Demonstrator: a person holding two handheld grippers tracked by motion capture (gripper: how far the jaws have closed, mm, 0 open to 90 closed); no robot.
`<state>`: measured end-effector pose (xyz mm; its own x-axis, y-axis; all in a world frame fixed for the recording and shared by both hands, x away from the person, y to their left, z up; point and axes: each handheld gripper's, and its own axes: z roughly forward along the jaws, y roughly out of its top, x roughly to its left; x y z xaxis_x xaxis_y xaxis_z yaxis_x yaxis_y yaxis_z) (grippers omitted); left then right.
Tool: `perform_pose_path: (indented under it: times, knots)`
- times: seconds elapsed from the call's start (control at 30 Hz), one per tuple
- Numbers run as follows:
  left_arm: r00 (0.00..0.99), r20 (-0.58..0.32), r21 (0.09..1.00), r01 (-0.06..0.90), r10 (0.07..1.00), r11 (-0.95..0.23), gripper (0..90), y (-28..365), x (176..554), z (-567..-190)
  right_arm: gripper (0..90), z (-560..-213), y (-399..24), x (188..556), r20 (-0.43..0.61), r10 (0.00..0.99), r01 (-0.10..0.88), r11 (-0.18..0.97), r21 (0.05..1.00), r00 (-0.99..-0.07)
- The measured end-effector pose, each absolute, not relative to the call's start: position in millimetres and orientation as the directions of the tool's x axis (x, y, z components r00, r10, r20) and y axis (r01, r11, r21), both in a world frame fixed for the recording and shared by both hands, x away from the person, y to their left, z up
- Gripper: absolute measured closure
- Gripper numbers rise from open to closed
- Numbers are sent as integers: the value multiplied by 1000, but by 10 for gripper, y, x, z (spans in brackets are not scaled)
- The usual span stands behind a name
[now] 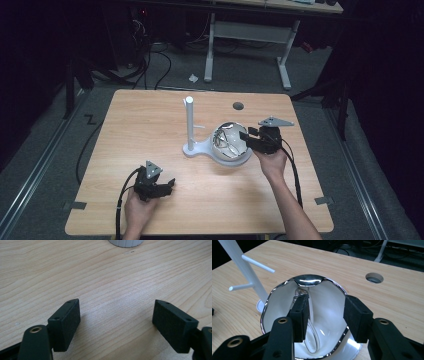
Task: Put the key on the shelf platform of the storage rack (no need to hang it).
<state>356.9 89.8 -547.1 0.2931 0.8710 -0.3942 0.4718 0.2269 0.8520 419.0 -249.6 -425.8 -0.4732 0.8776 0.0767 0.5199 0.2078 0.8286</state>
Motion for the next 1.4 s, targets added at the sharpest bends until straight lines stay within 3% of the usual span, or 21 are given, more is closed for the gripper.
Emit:
perform_pose_path:
  times: [0.5,1.4]
  knots:
    - [293,-395,852,472,871,227,231,898,3570,-5471,531,-4125,-2675,4025,55,885,492,205,846,-463]
    - [293,-395,852,472,871,228,230,898,3570,-5471,534,-4142,-3114,3735,123,905,520,119,846,-407]
